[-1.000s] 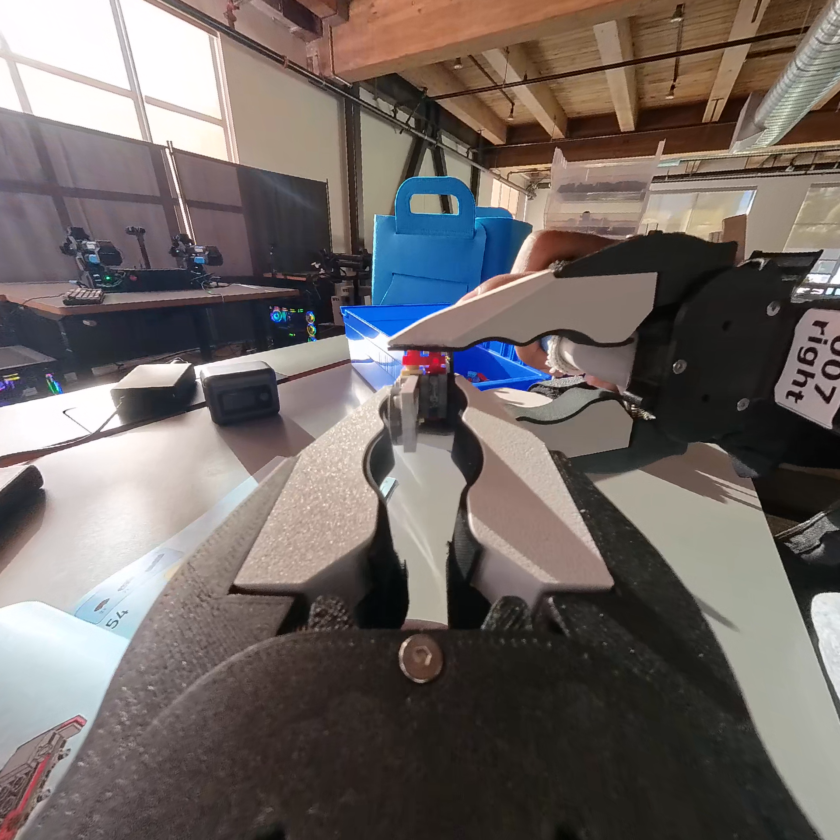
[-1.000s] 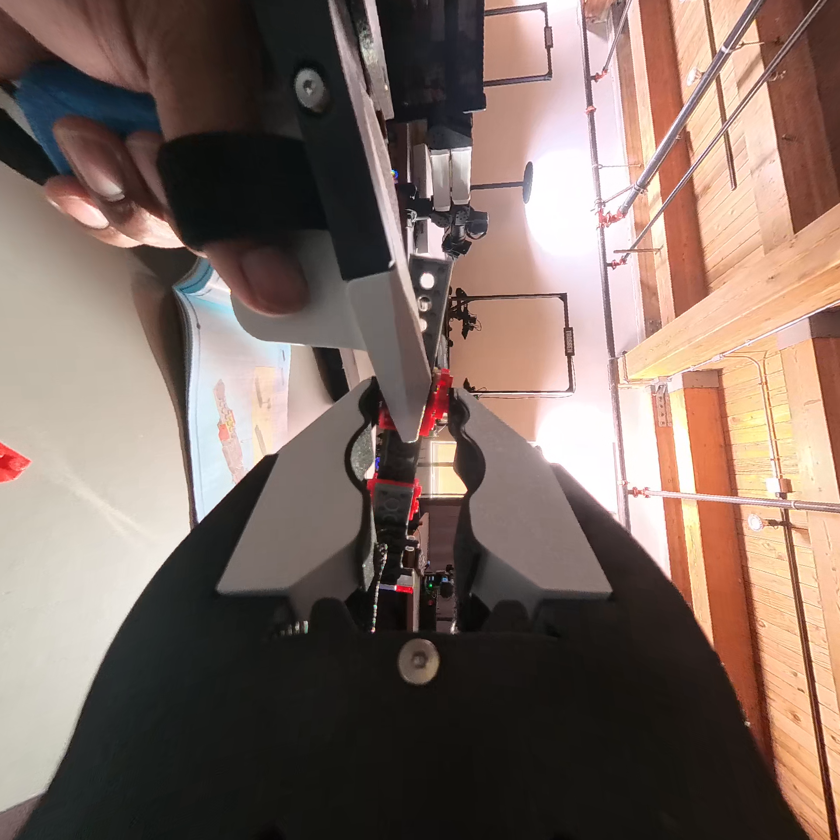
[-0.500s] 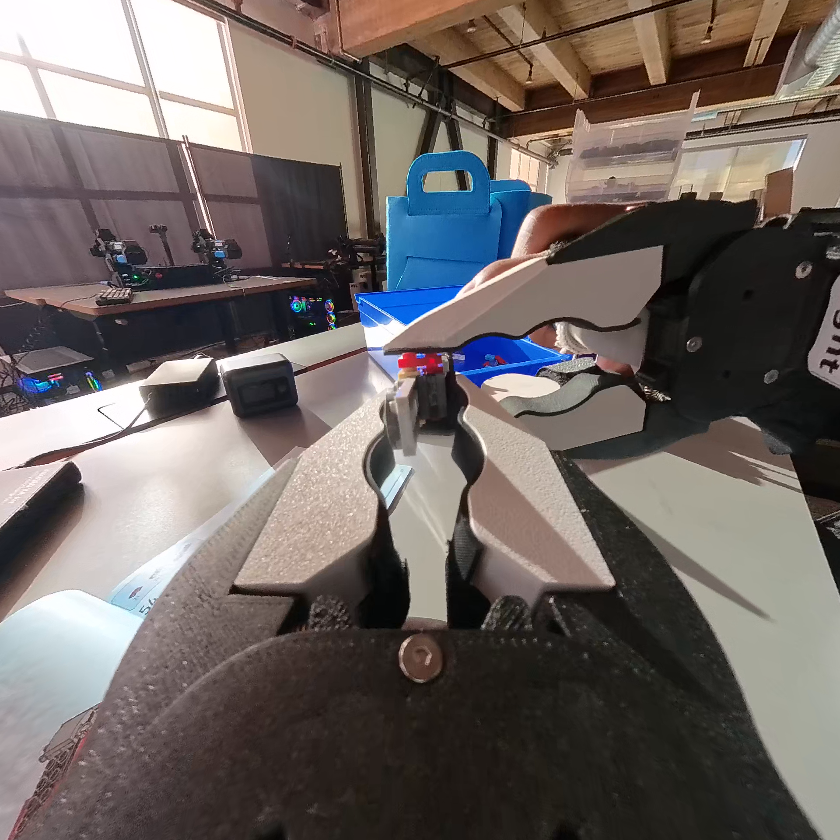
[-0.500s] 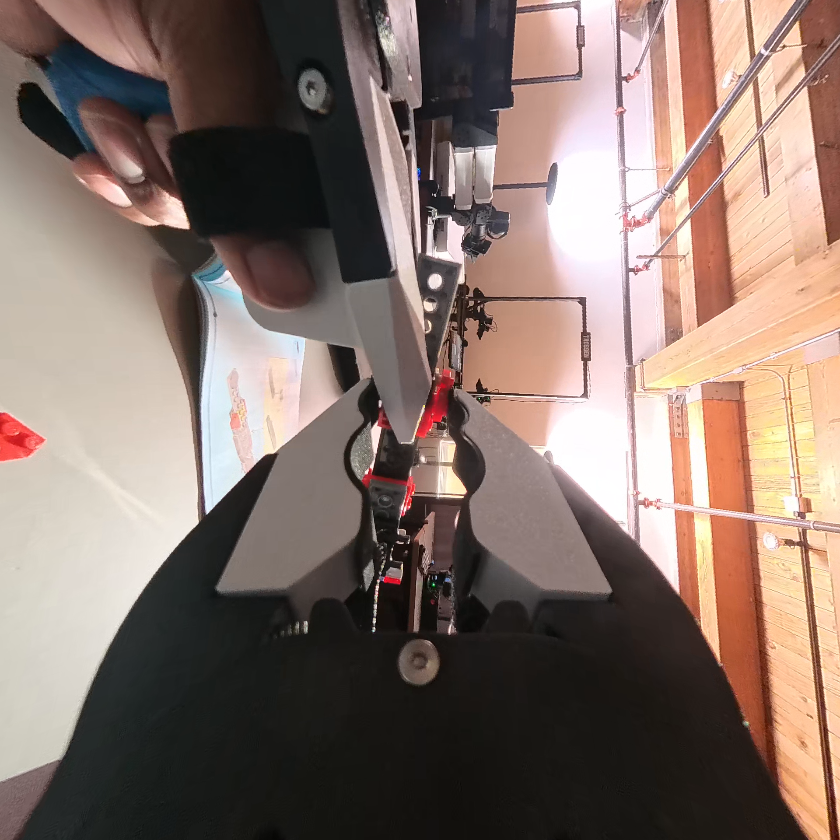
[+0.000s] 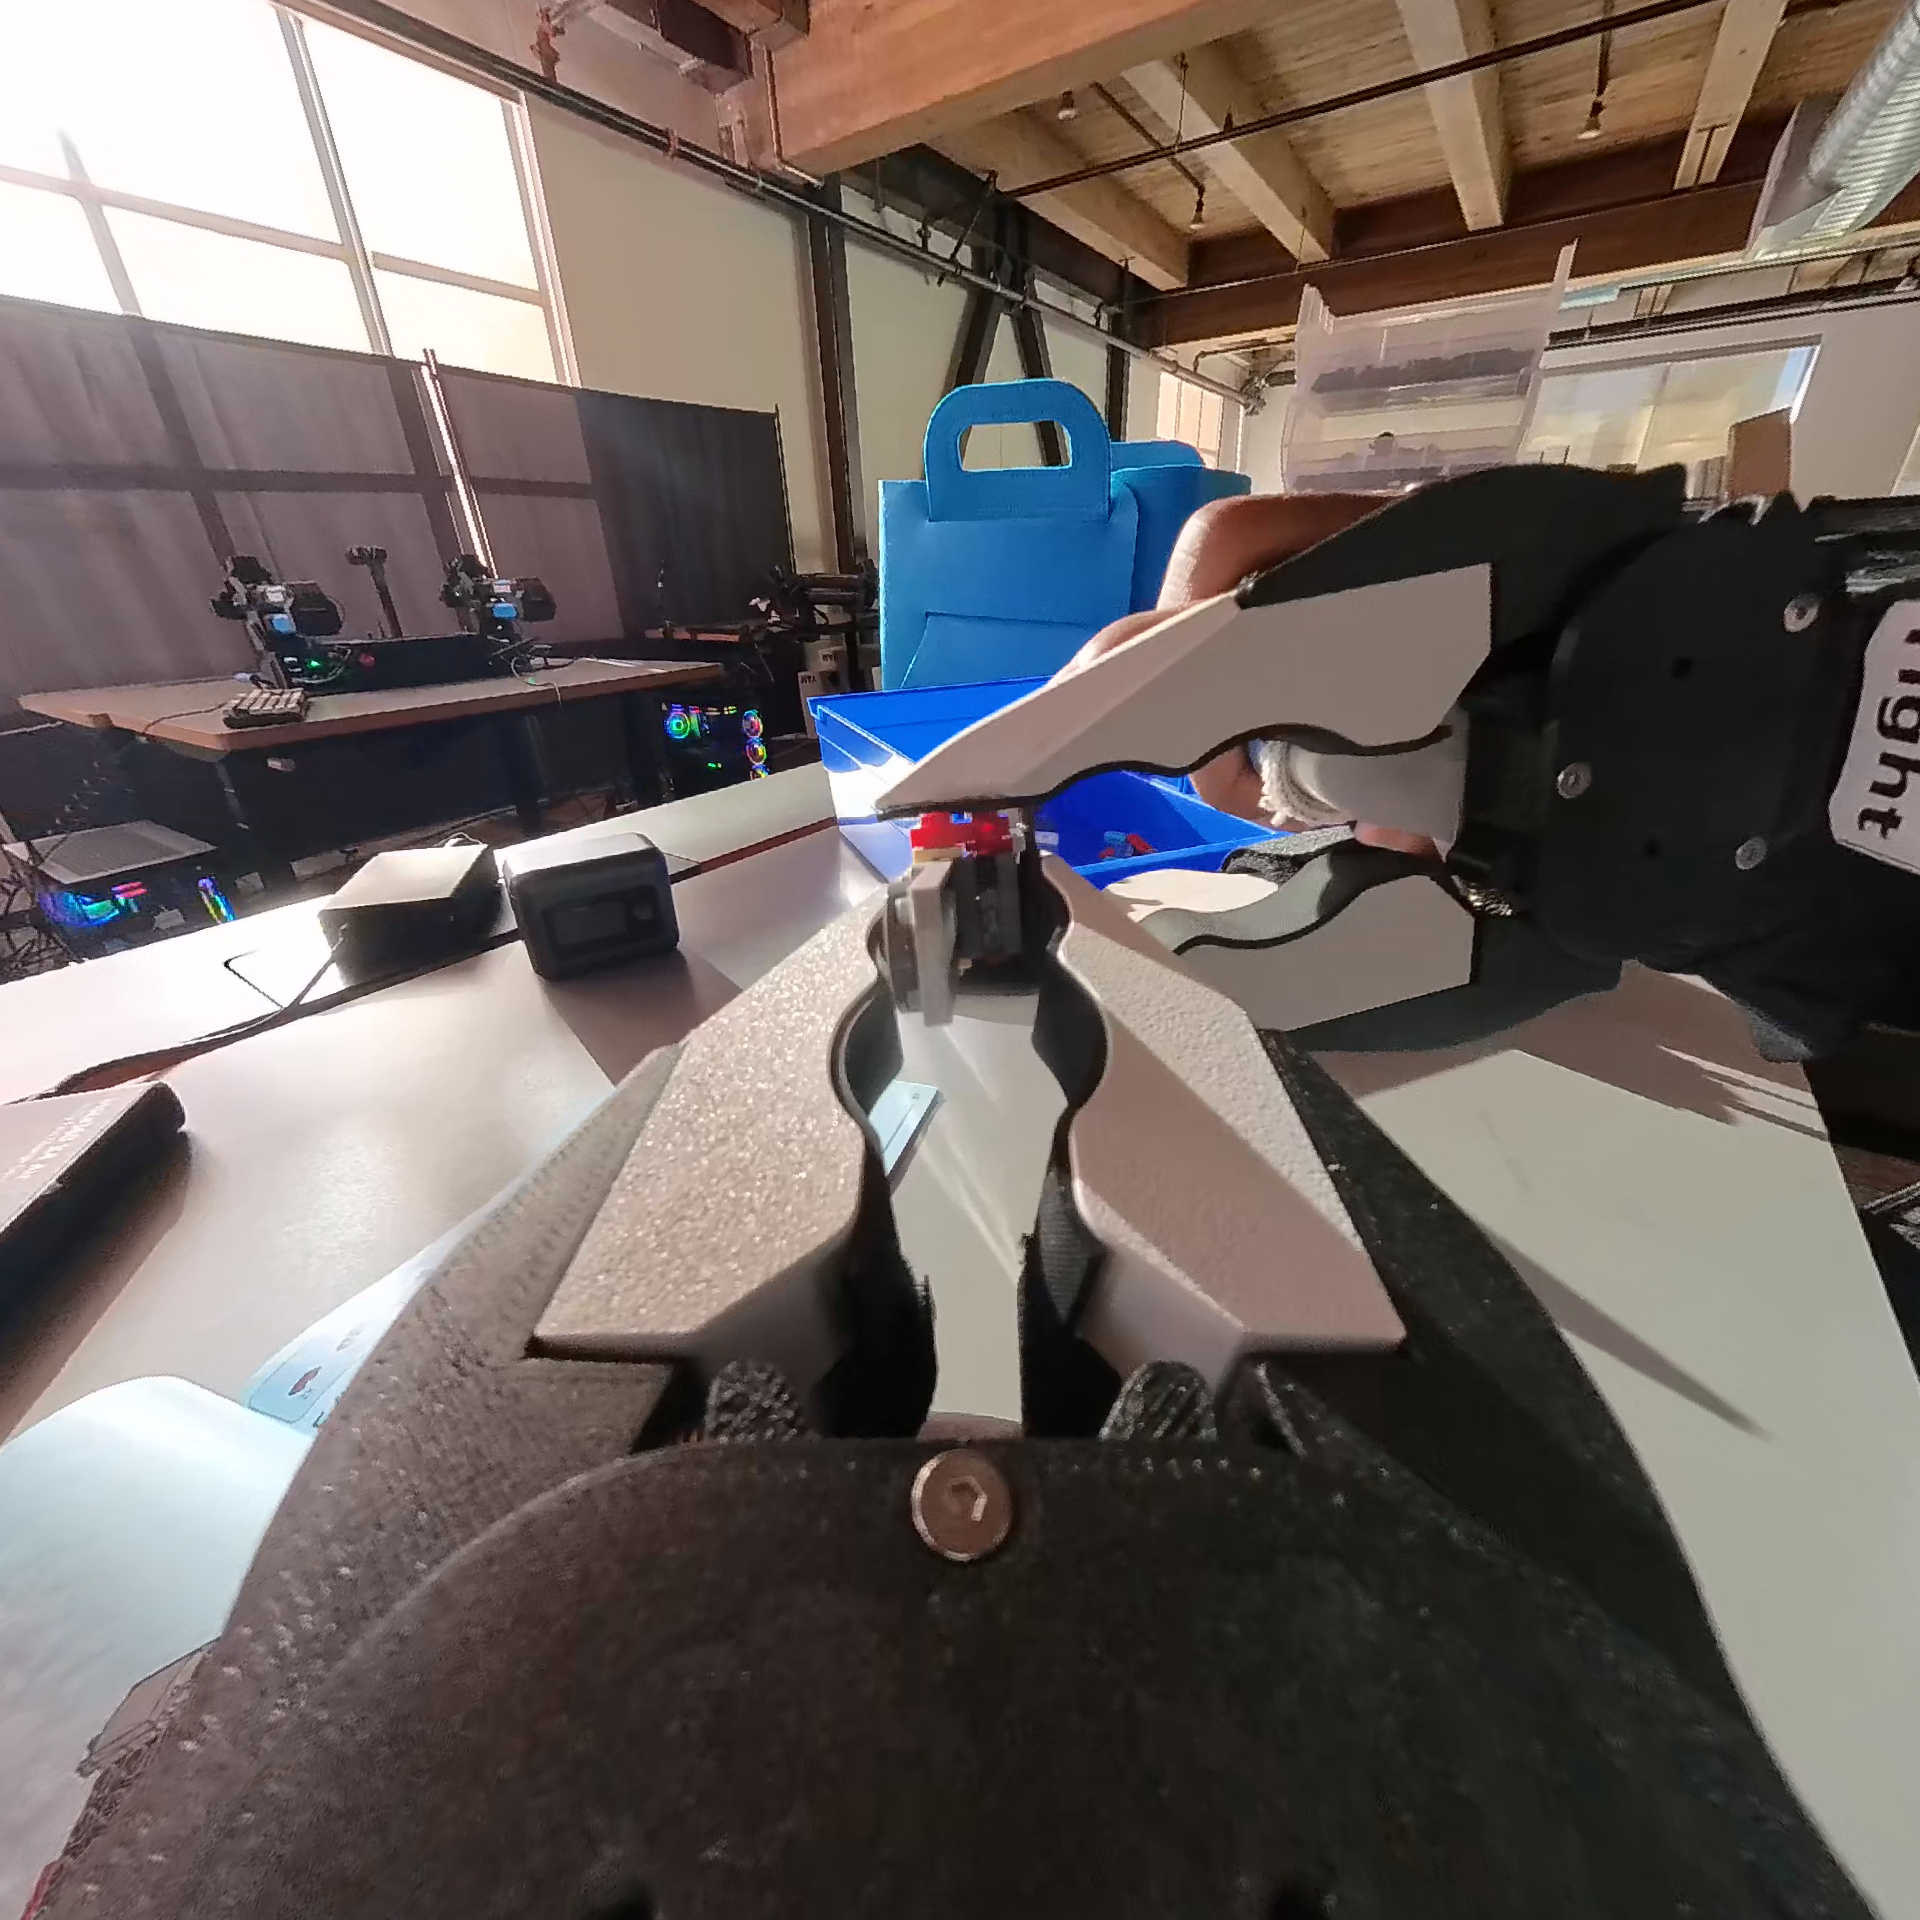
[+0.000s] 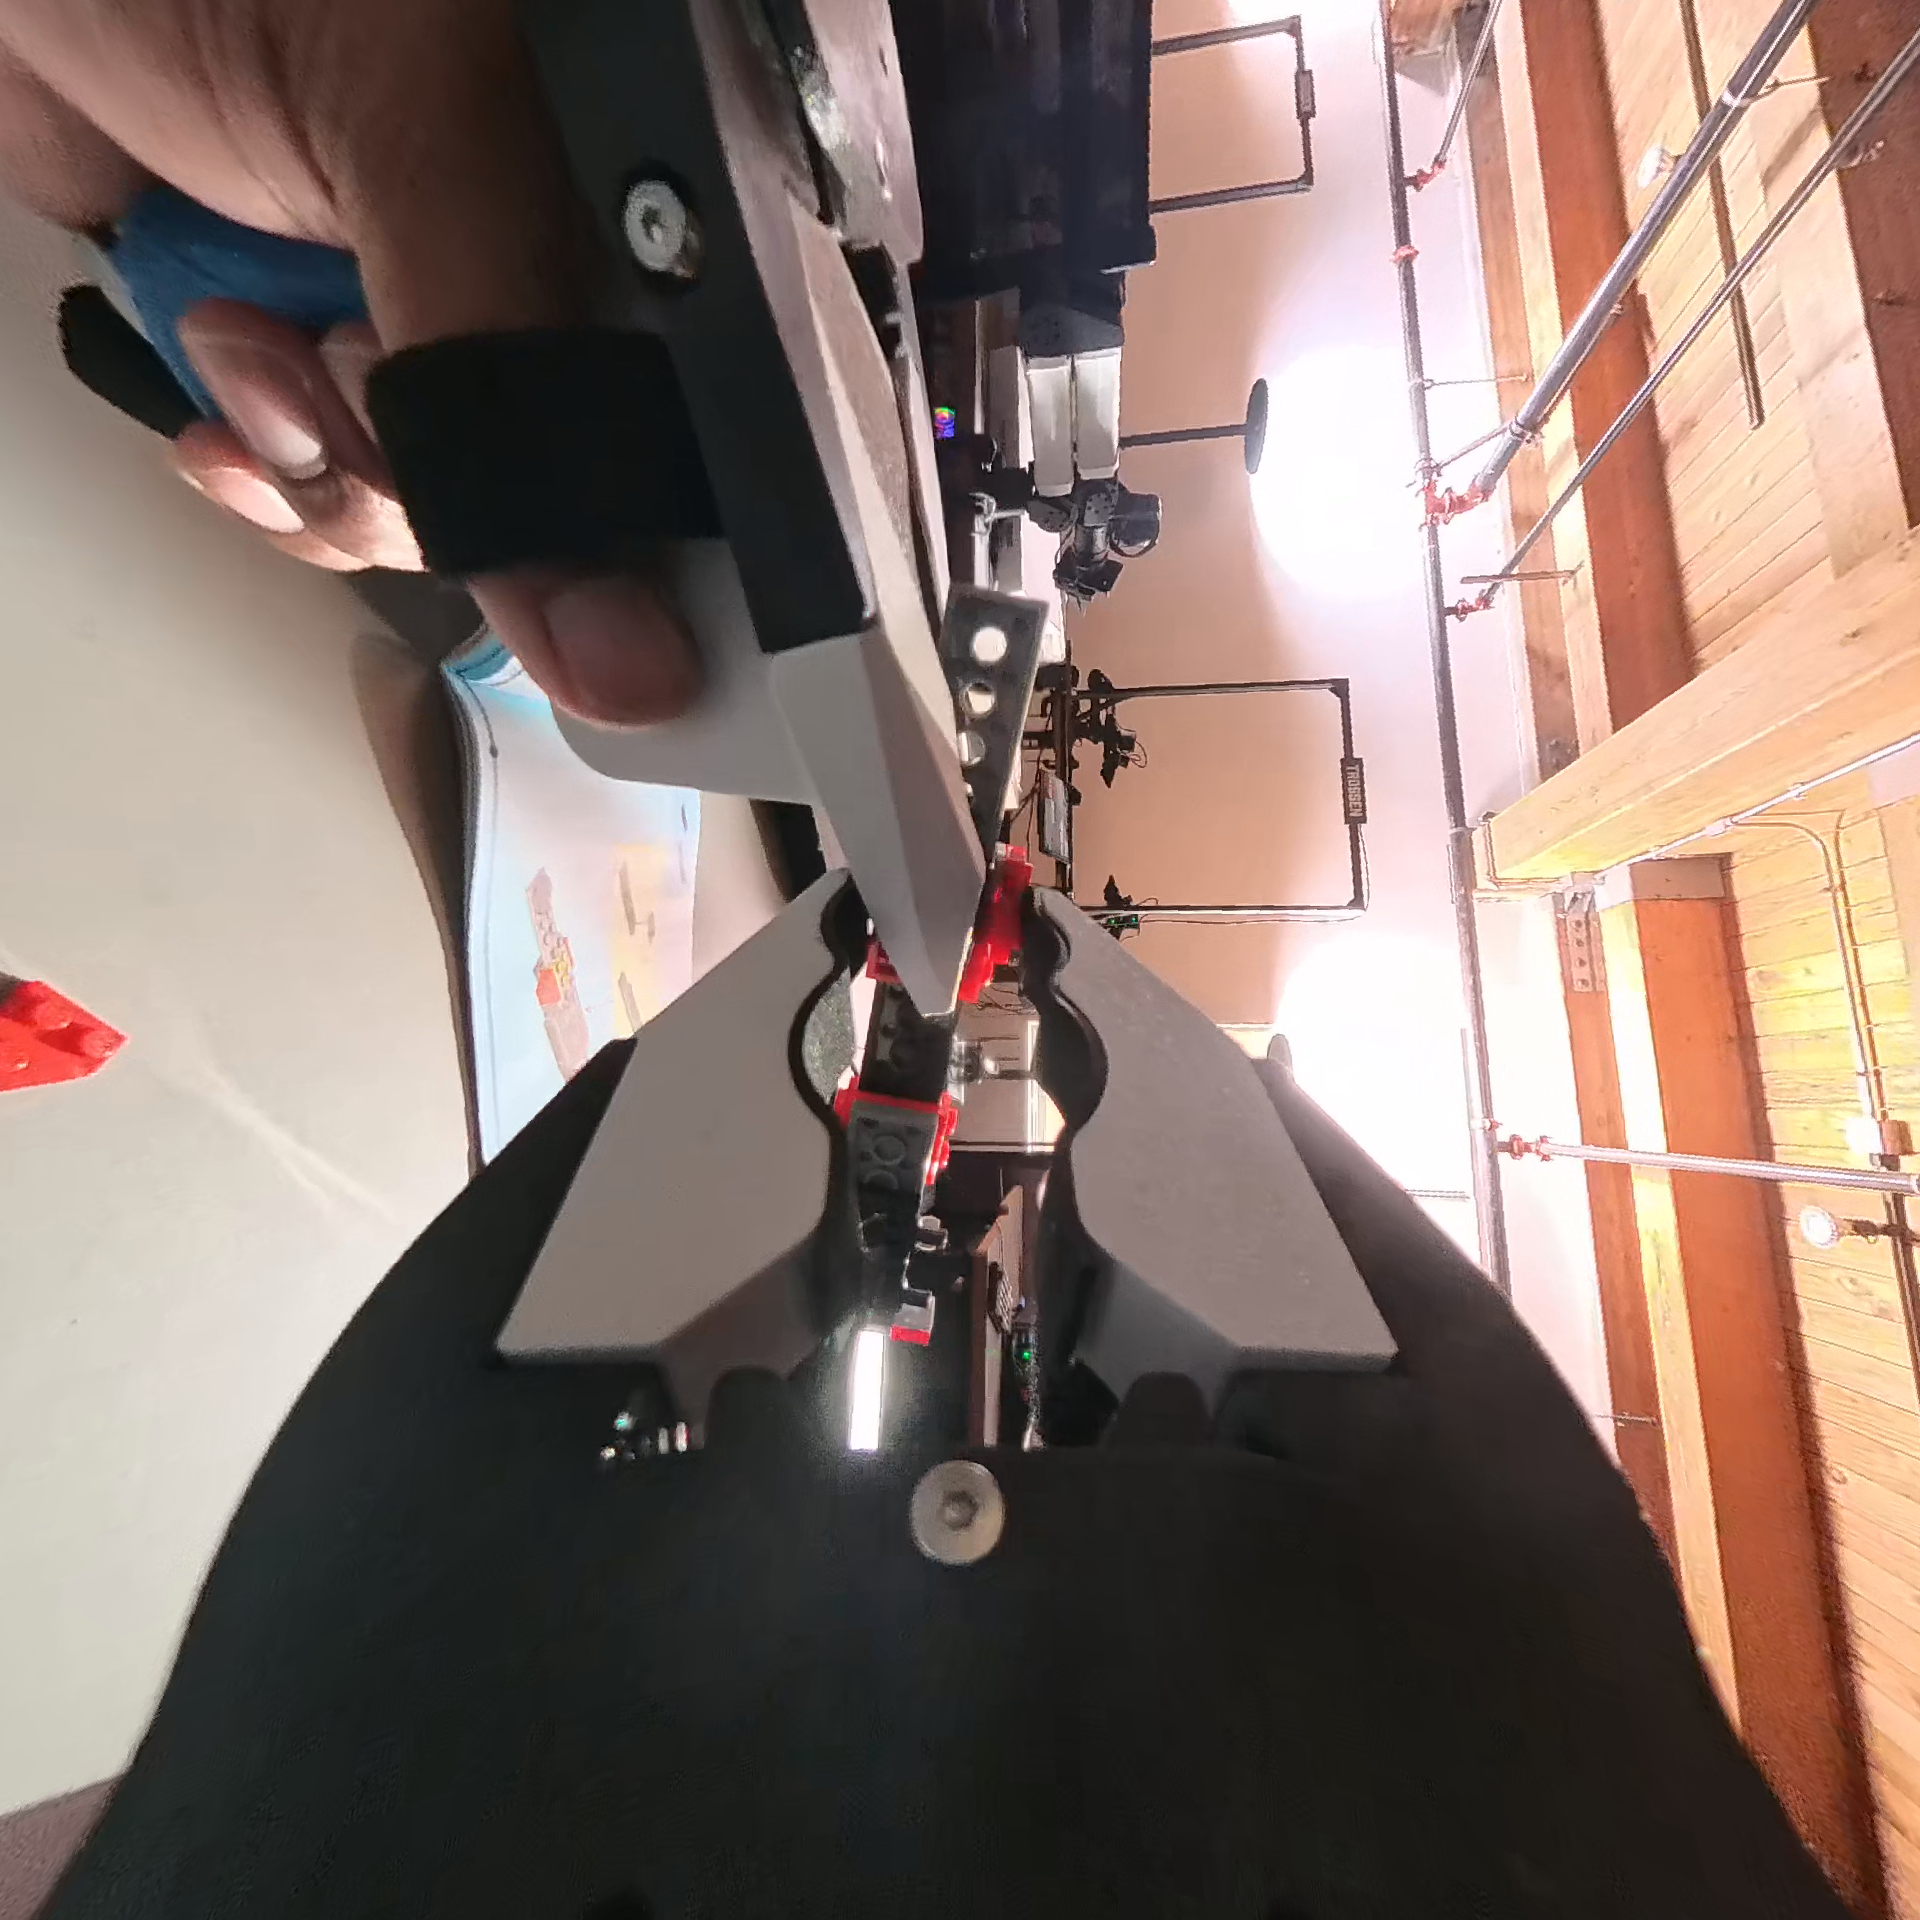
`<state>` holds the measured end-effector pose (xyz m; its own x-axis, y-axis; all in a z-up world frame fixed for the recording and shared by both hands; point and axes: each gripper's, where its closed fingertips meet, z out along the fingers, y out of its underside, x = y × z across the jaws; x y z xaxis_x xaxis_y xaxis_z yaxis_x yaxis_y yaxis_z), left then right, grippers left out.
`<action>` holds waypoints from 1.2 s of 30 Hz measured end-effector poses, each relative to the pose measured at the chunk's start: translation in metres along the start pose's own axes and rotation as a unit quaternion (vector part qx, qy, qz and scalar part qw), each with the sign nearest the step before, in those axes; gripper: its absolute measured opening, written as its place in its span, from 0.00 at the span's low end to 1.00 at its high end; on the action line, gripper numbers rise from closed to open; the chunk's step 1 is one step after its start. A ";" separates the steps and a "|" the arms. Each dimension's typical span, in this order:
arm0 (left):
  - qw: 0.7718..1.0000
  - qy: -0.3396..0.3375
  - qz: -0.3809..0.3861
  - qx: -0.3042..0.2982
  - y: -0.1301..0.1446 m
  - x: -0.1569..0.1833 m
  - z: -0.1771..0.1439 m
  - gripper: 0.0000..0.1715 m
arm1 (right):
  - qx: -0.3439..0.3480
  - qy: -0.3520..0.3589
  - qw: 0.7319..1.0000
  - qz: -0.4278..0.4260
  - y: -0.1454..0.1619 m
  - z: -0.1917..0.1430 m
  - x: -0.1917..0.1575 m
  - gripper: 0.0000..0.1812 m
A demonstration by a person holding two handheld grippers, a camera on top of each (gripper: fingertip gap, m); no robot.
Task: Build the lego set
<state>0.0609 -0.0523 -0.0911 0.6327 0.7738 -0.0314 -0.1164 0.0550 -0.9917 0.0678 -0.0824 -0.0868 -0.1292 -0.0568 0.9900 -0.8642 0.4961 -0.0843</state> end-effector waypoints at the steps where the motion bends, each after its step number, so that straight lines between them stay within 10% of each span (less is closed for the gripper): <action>1: 1.000 -0.001 0.002 0.001 0.000 0.000 0.000 0.11 | 0.001 0.000 1.000 -0.001 0.000 0.000 0.000 0.17; 21: 0.998 0.018 -0.068 0.002 0.003 -0.001 0.002 0.12 | -0.006 0.001 0.998 0.069 0.006 0.001 0.004 0.28; 36: 0.988 0.044 -0.146 0.014 0.003 -0.004 0.000 0.12 | -0.011 -0.011 0.999 0.037 0.009 0.000 -0.006 0.17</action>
<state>0.0578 -0.0556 -0.0943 0.7067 0.6644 0.2432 0.0603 0.2859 -0.9564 0.0610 -0.0781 -0.0932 -0.2037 -0.0384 0.9783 -0.8404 0.5194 -0.1546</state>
